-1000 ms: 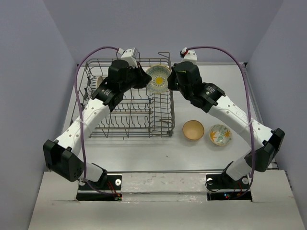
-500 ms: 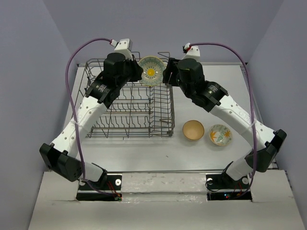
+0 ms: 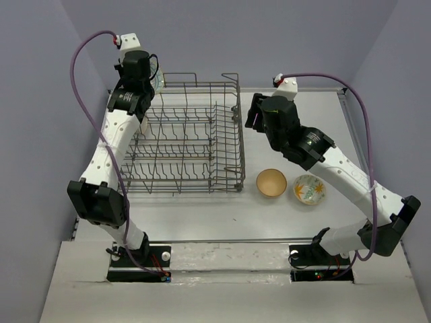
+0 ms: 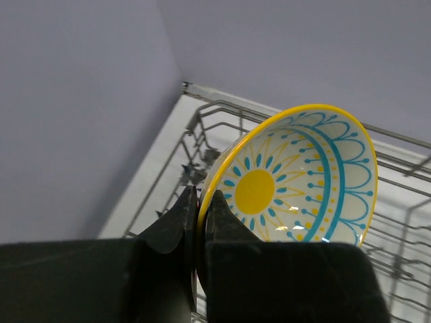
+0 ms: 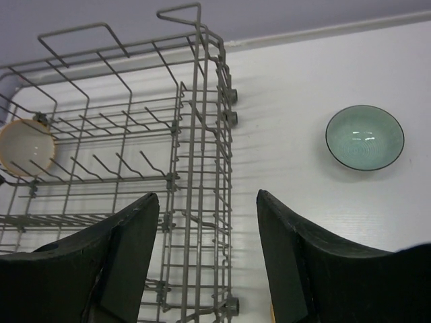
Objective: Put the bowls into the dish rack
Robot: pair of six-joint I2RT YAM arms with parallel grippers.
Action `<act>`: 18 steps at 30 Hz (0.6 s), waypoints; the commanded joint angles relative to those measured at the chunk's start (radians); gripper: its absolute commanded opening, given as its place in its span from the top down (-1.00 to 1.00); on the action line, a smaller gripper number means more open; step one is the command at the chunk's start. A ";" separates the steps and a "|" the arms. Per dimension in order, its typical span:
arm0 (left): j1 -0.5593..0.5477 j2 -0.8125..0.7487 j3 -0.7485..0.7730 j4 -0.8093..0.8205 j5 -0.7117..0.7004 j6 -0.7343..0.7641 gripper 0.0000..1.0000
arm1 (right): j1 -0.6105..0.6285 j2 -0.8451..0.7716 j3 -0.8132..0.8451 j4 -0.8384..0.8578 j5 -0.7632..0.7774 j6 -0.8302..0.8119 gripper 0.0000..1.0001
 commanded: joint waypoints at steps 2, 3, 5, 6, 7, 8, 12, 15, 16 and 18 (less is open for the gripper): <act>-0.004 0.067 0.067 0.088 -0.281 0.206 1.00 | -0.002 -0.024 -0.056 -0.009 0.048 0.021 -0.31; -0.004 0.087 0.052 0.100 -0.314 0.226 1.00 | -0.002 -0.027 -0.061 -0.009 0.049 0.021 -0.31; -0.004 0.110 0.042 0.122 -0.354 0.278 1.00 | -0.002 -0.031 -0.073 -0.006 0.048 0.022 -0.31; -0.004 0.139 0.042 0.123 -0.396 0.293 1.00 | -0.002 -0.034 -0.076 -0.006 0.046 0.024 -0.32; -0.004 0.151 0.038 0.123 -0.411 0.307 1.00 | -0.002 -0.034 -0.081 -0.004 0.046 0.024 -0.32; -0.004 0.160 0.032 0.137 -0.430 0.324 1.00 | -0.002 -0.037 -0.089 -0.006 0.048 0.025 -0.32; -0.017 0.182 -0.022 0.208 -0.488 0.417 1.00 | -0.002 -0.045 -0.113 0.001 0.051 0.031 -0.32; -0.043 0.194 -0.075 0.263 -0.532 0.476 1.00 | -0.002 -0.053 -0.131 0.007 0.056 0.036 -0.32; -0.044 0.202 -0.085 0.275 -0.540 0.488 1.00 | -0.002 -0.056 -0.135 0.010 0.056 0.036 -0.32; -0.062 0.211 -0.108 0.320 -0.554 0.519 1.00 | -0.002 -0.062 -0.142 0.014 0.057 0.037 -0.32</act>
